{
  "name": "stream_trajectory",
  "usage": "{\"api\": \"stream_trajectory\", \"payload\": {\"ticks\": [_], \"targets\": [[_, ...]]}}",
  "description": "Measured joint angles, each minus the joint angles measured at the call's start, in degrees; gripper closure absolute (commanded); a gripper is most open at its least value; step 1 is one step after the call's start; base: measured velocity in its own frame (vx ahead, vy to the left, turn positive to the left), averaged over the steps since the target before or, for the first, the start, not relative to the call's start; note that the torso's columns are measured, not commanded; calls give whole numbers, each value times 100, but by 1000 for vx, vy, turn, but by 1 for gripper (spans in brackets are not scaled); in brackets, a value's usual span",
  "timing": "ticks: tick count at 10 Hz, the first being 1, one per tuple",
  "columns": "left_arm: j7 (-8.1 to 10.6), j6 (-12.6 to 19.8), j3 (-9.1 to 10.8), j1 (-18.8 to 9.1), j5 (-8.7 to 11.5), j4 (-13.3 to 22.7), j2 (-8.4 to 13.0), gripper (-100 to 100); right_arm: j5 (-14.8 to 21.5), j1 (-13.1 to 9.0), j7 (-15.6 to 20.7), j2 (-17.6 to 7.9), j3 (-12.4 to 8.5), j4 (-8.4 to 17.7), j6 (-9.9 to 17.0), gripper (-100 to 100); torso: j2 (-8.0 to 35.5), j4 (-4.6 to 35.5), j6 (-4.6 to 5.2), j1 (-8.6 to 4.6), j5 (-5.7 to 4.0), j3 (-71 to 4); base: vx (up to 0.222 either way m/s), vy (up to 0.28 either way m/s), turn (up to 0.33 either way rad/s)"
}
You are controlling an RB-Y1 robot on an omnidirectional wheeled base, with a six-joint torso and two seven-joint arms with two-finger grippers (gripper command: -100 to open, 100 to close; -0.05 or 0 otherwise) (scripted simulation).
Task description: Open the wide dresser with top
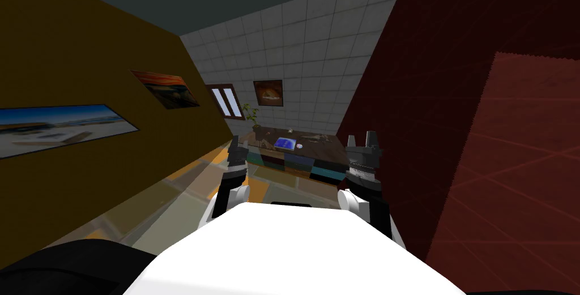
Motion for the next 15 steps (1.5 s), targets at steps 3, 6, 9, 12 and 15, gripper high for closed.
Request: {"api": "stream_trajectory", "payload": {"ticks": [3,6,9,12,15], "targets": [[0,0,0,0,0,-1,0,0,0,0,0,0,0,-1,0,0,1003,1006,0,0,0,-2014,0,0,0],[0,0,0,0,0,-1,0,0,0,0,0,0,0,-1,0,0,2269,2268,0,0,0,-4536,0,0,0],[0,-1,0,0,0,-2,0,0,0,0,0,0,0,-2,-1,0,3539,3537,0,0,0,-7073,0,0,0],[-7,-24,-5,-11,2,80,229,-100,0,1,0,0,0,1,0,0,4202,4203,0,-3,-1,-8429,26,-16,-9],[-51,-159,-30,-104,-7,437,611,-100,0,1,0,0,0,1,0,0,4221,4226,0,-5,-1,-8461,57,-36,-14]]}}
